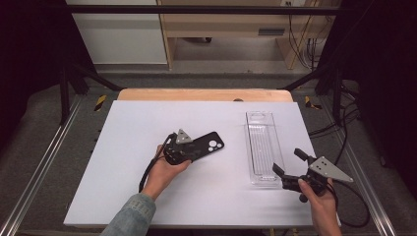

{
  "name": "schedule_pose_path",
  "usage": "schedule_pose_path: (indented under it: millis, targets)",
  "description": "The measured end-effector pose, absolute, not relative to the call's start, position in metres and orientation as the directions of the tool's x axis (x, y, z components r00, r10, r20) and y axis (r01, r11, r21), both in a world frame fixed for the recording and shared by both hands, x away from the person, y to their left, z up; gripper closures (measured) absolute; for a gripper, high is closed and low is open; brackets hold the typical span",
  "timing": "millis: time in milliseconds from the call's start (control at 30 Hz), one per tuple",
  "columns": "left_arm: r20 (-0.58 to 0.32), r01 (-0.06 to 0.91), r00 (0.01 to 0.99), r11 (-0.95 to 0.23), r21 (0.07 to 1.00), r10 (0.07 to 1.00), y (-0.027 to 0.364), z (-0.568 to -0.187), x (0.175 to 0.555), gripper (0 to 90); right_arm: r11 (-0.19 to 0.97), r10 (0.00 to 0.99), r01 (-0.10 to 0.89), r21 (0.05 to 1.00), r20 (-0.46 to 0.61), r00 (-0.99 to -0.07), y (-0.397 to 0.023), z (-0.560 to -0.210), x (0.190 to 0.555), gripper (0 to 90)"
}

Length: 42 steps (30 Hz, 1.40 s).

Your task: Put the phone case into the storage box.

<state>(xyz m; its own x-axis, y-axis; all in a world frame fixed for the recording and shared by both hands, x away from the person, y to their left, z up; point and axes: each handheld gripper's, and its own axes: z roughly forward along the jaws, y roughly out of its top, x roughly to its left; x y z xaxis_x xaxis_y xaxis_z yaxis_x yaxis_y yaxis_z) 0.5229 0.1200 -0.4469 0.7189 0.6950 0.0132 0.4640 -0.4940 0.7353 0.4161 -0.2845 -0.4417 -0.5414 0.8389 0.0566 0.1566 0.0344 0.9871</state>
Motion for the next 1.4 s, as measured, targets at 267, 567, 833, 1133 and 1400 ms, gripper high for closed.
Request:
schedule_pose_path:
  millis: [267, 567, 833, 1133, 1400]
  targets:
    - [-0.005, 0.524, 0.695, -0.502, 0.688, 0.719, 0.125, -0.449, 0.525, 90.0, 0.035, 0.840, 0.151, 0.988, 0.053, -0.540, -0.284, -0.441, 0.416, 2.6]
    - [0.005, 0.545, 0.690, -0.523, 0.655, 0.724, 0.126, -0.454, 0.527, 90.0, 0.035, 0.841, 0.152, 0.988, 0.053, -0.538, -0.284, -0.441, 0.416, 2.7]
    - [-0.021, 0.585, 0.672, -0.514, 0.628, 0.740, 0.129, -0.464, 0.528, 90.0, 0.031, 0.841, 0.151, 0.988, 0.056, -0.539, -0.286, -0.441, 0.416, 2.7]
    - [-0.043, 0.605, 0.683, -0.532, 0.592, 0.729, 0.138, -0.461, 0.520, 90.0, 0.032, 0.840, 0.151, 0.988, 0.055, -0.539, -0.285, -0.440, 0.415, 2.7]
    - [-0.055, 0.609, 0.693, -0.542, 0.579, 0.719, 0.144, -0.460, 0.502, 90.0, 0.034, 0.839, 0.151, 0.988, 0.054, -0.541, -0.284, -0.440, 0.415, 2.7]
